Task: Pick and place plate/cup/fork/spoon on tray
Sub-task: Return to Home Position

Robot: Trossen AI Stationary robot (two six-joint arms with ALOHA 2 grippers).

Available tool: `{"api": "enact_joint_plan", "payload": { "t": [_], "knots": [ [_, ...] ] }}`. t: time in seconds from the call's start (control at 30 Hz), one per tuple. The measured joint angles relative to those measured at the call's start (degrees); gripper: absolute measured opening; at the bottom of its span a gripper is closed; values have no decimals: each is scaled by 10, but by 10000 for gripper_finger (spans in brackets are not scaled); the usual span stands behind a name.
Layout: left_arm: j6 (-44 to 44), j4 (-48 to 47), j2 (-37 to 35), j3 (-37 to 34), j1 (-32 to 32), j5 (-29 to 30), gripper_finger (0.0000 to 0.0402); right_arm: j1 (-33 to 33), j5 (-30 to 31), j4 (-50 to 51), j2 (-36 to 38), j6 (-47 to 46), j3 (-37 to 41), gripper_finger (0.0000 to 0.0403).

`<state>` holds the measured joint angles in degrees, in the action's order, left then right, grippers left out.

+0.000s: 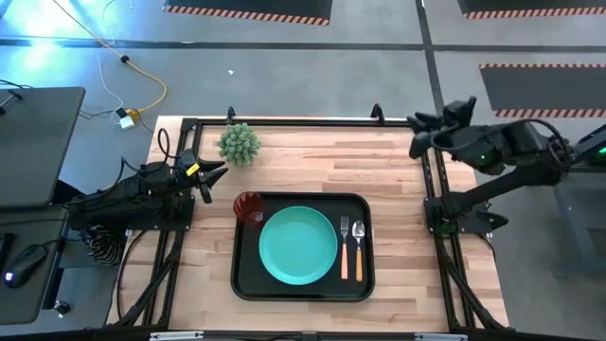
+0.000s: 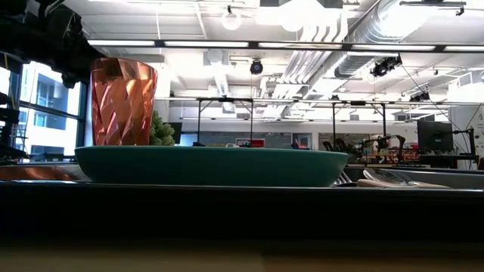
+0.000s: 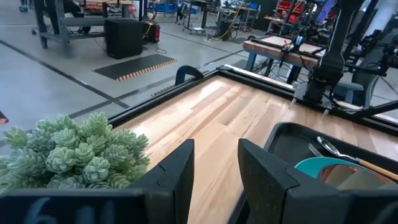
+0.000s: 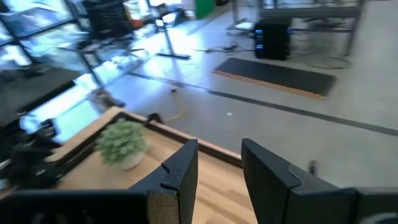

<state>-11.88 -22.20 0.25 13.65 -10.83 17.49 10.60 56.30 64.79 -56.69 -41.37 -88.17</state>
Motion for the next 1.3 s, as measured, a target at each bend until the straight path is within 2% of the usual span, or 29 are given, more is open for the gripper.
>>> {"api": "enact_joint_plan", "payload": {
  "t": [0.27, 0.43, 0.53, 0.63, 1.03, 1.3],
  "knots": [
    [0, 0, 0, 0, 0, 27, 115, 11, -91, -231, 140, 122, 223, 114],
    [0, 0, 0, 0, 0, 41, 115, 11, -198, -385, 210, 222, 335, 114],
    [0, 0, 0, 0, 0, 42, 115, 11, -259, -444, 245, 282, 390, 114],
    [0, -1, 0, 0, 0, 42, 115, 11, -289, -462, 278, 315, 437, 114],
    [0, -2, 0, 0, 0, 42, 115, 11, -301, -510, 432, 298, 619, 115],
    [0, -2, 0, 0, 0, 42, 115, 11, -399, -520, 525, 320, 684, 115]
  ]
}}
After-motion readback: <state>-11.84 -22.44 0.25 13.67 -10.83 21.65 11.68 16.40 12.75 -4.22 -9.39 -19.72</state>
